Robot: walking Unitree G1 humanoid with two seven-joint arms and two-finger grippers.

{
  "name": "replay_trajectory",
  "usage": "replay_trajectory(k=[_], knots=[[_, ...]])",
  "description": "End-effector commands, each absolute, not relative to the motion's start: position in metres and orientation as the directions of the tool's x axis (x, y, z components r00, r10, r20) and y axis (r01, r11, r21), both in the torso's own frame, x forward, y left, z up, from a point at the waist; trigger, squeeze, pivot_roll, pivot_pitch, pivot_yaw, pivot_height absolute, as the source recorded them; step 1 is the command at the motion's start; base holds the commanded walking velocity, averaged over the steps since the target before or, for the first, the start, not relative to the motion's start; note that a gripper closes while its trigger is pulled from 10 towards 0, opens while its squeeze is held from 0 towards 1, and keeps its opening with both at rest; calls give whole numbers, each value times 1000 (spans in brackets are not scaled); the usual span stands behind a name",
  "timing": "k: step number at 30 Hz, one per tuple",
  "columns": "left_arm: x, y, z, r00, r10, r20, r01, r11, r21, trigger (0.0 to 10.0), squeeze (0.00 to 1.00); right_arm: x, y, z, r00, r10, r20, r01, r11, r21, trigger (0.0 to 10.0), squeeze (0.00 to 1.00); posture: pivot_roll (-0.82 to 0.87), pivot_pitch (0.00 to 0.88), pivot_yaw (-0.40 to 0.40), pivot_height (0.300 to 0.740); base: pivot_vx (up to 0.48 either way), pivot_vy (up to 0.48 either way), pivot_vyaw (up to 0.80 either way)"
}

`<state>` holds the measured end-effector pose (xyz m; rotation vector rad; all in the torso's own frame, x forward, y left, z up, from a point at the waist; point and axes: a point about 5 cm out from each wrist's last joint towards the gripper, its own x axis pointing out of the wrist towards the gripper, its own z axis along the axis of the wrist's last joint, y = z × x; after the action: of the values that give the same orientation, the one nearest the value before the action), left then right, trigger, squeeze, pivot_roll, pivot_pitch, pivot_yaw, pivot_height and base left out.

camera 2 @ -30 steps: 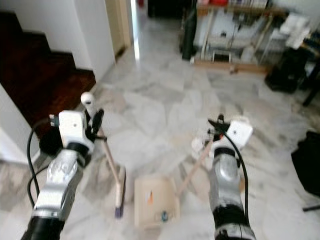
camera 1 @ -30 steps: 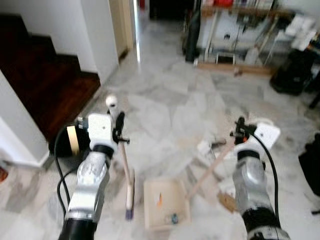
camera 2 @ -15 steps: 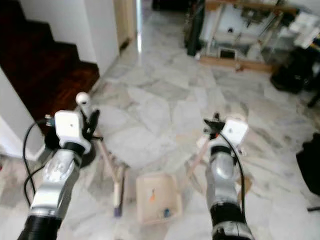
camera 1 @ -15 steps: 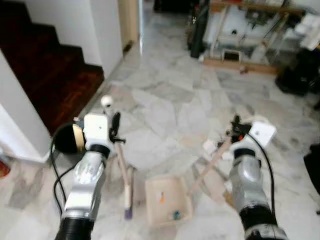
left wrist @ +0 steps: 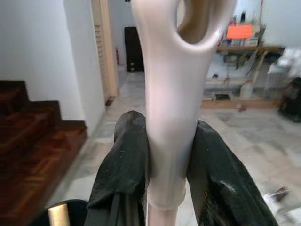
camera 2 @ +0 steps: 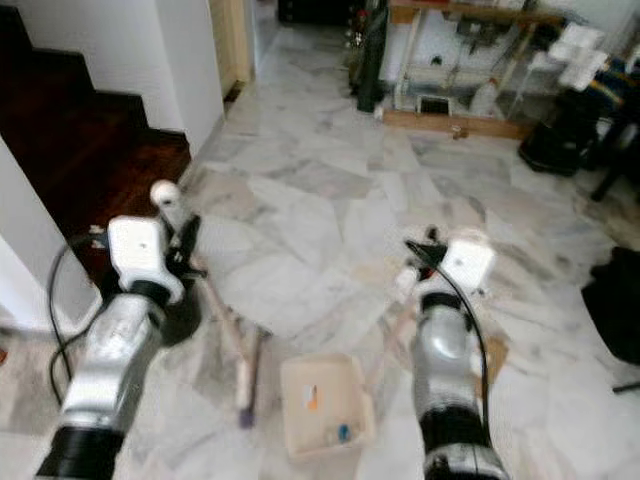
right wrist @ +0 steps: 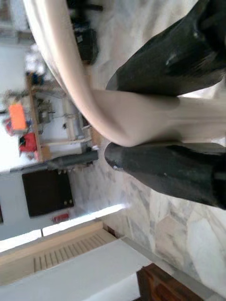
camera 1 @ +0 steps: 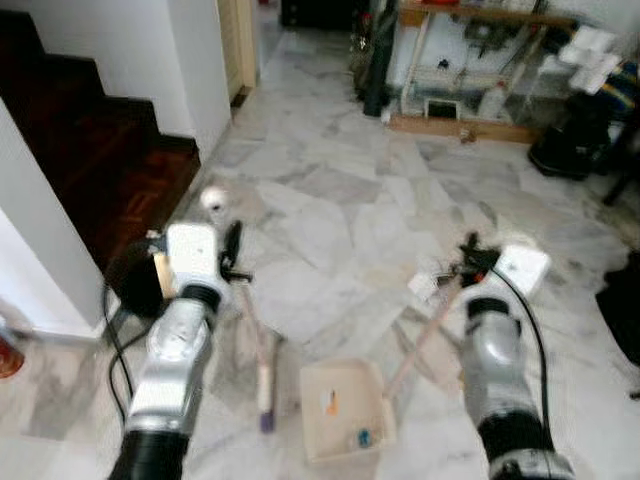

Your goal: Sweep floor

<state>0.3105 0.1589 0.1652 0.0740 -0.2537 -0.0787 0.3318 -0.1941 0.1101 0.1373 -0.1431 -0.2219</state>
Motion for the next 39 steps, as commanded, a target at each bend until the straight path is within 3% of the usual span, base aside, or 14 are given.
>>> replay_trajectory(k=[1,12,16,29,39], knots=[[311,150,172,955,-111,276,94,993,74,10000,0,334,-199,124,950,-254,182,221,958,185,10000,0,78,0,-22,740,0,480,0],[311,150,173,955,-114,275,95,992,79,10000,0,334,-197,124,952,-248,181,217,960,174,10000,0,79,0,-21,740,0,418,0],[311,149,173,953,-114,280,94,992,84,10000,0,335,-197,125,953,-237,188,210,966,154,10000,0,79,0,-23,740,0,0,116],[309,143,173,949,-127,288,110,991,73,10000,0,335,-199,127,953,-229,198,202,969,145,10000,0,62,0,-34,740,0,0,759],[307,136,166,956,-114,271,108,993,36,10000,0,333,-209,130,953,-226,203,200,970,140,10000,0,38,0,-72,740,0,0,0]])
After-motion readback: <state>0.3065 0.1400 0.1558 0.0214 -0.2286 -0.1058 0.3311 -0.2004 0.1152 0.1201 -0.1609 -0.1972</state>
